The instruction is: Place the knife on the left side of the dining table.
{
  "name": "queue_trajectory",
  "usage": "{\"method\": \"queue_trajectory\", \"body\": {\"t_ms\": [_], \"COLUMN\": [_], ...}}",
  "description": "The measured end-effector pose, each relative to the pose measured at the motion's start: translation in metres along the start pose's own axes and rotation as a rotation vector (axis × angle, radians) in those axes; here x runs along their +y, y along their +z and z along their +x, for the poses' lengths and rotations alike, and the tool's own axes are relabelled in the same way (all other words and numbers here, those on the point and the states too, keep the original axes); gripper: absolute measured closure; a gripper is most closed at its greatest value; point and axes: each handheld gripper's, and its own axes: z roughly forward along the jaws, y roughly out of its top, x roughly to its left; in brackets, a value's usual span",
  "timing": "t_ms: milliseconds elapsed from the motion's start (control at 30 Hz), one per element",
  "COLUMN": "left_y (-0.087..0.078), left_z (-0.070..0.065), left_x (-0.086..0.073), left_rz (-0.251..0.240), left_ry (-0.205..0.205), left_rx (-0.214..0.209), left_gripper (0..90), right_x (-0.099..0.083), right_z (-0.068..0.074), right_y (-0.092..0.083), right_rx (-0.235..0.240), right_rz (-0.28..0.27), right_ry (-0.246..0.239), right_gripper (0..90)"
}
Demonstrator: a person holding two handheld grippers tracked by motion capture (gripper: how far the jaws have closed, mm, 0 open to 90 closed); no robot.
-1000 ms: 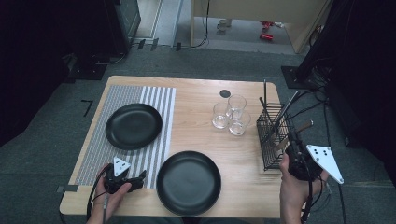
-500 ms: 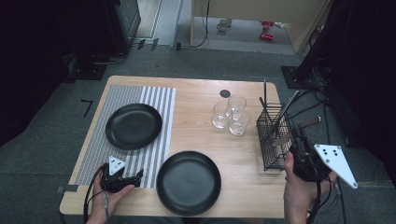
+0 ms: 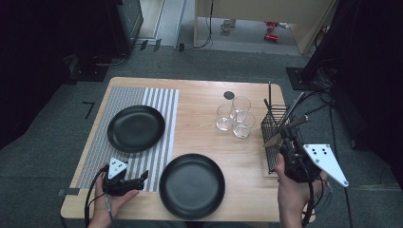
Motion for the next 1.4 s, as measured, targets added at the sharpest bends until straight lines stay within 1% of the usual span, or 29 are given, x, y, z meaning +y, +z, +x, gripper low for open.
{"method": "queue_trajectory", "body": {"t_ms": [100, 133, 300, 433, 533, 600, 767, 900, 967, 1133, 1233, 1300, 1400], "left_y": [-0.001, -0.001, -0.002, -0.002, -0.002, -0.003, -0.004, -0.003, -0.003, -0.001, 0.001, 0.002, 0.004], "left_z": [-0.003, -0.004, -0.009, -0.014, -0.017, -0.018, -0.021, -0.025, -0.028, -0.037, -0.042, -0.045, -0.052], "left_x": [0.002, 0.003, 0.008, 0.010, 0.012, 0.014, 0.020, 0.025, 0.028, 0.036, 0.041, 0.043, 0.046], "left_rz": [-0.005, -0.009, -0.023, -0.029, -0.036, -0.046, -0.054, -0.062, -0.069, -0.083, -0.098, -0.104, -0.114], "left_ry": [0.014, 0.012, 0.019, 0.033, 0.032, 0.033, 0.038, 0.047, 0.056, 0.069, 0.073, 0.071, 0.087], "left_rx": [-0.017, -0.024, -0.034, -0.056, -0.074, -0.083, -0.097, -0.120, -0.126, -0.155, -0.175, -0.202, -0.223], "left_gripper": [14.9, 15.0, 15.8, 16.5, 16.9, 22.9, 23.0, 24.6, 27.6, 30.4, 33.6, 36.7, 37.8], "right_x": [-0.003, -0.003, -0.005, -0.006, -0.006, -0.007, -0.006, -0.007, -0.008, -0.009, -0.009, -0.009, -0.009], "right_z": [0.008, 0.010, 0.021, 0.028, 0.031, 0.034, 0.040, 0.044, 0.046, 0.053, 0.057, 0.060, 0.062], "right_y": [0.004, 0.005, 0.009, 0.011, 0.012, 0.013, 0.014, 0.015, 0.016, 0.019, 0.019, 0.020, 0.021], "right_rx": [0.020, 0.024, 0.053, 0.068, 0.080, 0.087, 0.108, 0.118, 0.126, 0.145, 0.160, 0.166, 0.183], "right_rz": [0.008, 0.009, 0.019, 0.023, 0.027, 0.030, 0.033, 0.038, 0.041, 0.049, 0.051, 0.052, 0.056], "right_ry": [-0.003, -0.004, -0.008, -0.012, -0.012, -0.010, -0.013, -0.013, -0.012, -0.011, -0.014, -0.017, -0.014], "right_gripper": [84.4, 84.4, 84.4, 84.4, 84.4, 84.4, 84.4, 84.4, 84.4, 84.4, 84.4, 84.4, 84.4]}}
